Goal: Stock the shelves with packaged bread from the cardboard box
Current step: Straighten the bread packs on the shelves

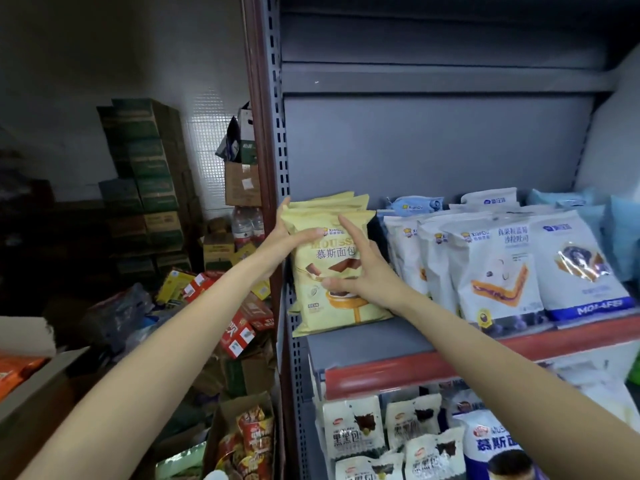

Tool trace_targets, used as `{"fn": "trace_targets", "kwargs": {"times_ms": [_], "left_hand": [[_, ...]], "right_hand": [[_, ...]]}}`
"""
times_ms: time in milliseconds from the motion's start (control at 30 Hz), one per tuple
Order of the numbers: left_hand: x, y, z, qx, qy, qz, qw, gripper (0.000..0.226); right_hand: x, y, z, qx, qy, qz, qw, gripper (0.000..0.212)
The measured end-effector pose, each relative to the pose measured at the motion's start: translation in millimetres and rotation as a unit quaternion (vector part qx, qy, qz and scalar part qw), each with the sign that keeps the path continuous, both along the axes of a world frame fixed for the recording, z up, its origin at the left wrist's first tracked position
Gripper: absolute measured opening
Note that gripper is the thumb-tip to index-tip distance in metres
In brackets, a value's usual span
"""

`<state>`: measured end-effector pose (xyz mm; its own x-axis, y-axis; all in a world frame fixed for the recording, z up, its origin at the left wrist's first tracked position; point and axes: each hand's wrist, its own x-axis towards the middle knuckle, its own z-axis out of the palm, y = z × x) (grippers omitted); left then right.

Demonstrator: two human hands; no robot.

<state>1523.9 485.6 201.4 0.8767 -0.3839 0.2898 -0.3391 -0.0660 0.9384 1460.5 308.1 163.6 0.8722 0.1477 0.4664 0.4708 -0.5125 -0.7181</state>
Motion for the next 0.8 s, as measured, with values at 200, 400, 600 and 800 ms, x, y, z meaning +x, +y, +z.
{"fn": "trace_targets", "kwargs": {"times_ms": [200,400,600,800], "left_hand": [[-10,2,-1,0.024,-0.026,0.011,0.999,0.123],[-12,4,1,0.067,-0.039,0.055,0.995,0.133],[-13,3,-2,0.094,-0.042,0.005,0.995,0.145],[-3,2,-7,0.065,-0.044,-0.014,0.997,0.141]], "right_hand": [[-6,-1,7,-0.022,0.001,-0.003,1.000,0.100],[8,-12,67,0.046,0.008,-0.062,0.997,0.068],[57,-6,76,0.050,0.102,-0.112,0.987,0.059],[64,-9,74,0.084,0.127,-0.075,0.985,0.054]]}}
